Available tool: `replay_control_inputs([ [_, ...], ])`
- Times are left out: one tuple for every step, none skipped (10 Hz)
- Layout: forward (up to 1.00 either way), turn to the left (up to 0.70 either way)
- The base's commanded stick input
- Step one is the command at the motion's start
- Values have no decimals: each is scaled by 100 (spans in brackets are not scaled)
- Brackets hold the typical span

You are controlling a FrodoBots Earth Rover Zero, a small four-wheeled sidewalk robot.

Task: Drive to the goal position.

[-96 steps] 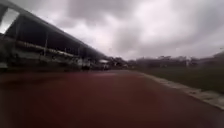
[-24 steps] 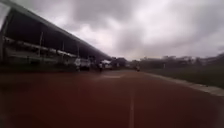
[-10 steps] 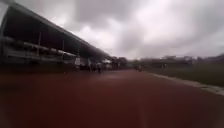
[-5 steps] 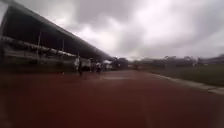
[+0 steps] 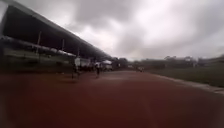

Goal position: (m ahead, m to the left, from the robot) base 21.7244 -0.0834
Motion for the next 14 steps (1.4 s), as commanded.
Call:
replay_control_inputs([
  [50,2],
  [50,2],
  [50,2],
  [50,2],
  [50,2],
  [50,2],
  [50,2],
  [50,2],
  [50,2],
  [50,-22],
  [50,-41],
  [50,-46],
  [50,-48],
  [50,-48],
])
